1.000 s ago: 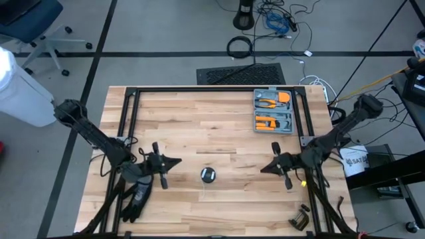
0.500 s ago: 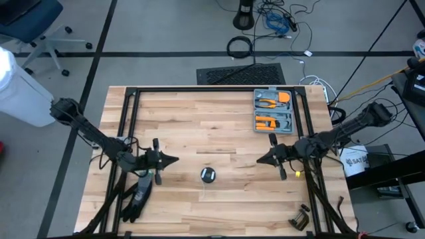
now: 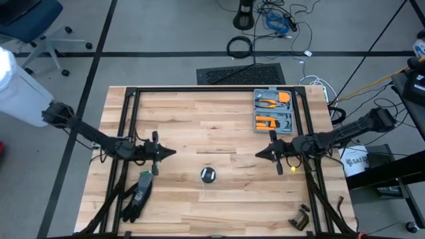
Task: Coil cords
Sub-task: Return to Home Position
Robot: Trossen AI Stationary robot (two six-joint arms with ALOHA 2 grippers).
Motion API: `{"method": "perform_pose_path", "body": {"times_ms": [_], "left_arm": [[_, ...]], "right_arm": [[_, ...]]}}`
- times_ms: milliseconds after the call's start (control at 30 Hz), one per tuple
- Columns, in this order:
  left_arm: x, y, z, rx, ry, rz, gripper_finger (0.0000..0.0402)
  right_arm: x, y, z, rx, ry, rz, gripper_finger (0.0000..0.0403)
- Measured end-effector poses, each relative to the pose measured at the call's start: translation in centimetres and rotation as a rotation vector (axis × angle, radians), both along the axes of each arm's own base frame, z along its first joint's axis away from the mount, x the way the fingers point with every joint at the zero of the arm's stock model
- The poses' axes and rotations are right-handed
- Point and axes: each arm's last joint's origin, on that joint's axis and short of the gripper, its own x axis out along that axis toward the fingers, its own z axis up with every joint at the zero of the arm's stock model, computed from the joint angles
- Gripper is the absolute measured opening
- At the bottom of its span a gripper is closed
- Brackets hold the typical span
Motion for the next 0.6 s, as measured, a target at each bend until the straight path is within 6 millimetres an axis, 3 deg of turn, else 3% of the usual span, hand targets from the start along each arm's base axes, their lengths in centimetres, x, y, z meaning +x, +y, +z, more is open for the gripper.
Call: {"method": "perform_pose_path", "body": {"times_ms": [267,600], "left_arm": [[0.0,1.8,0.7,0.035,-0.030,-0.050,0.0004],[-0.7,3.8,1.0,0.021,-0.026,-0.129,0.0004]], "right_arm": [[-1.0,-1.1,-1.8,0.041,0.025,-0.033,0.0000],[-1.8,-1.6,-1.4,0.034,0.001,-0.038,0.0000]]}}
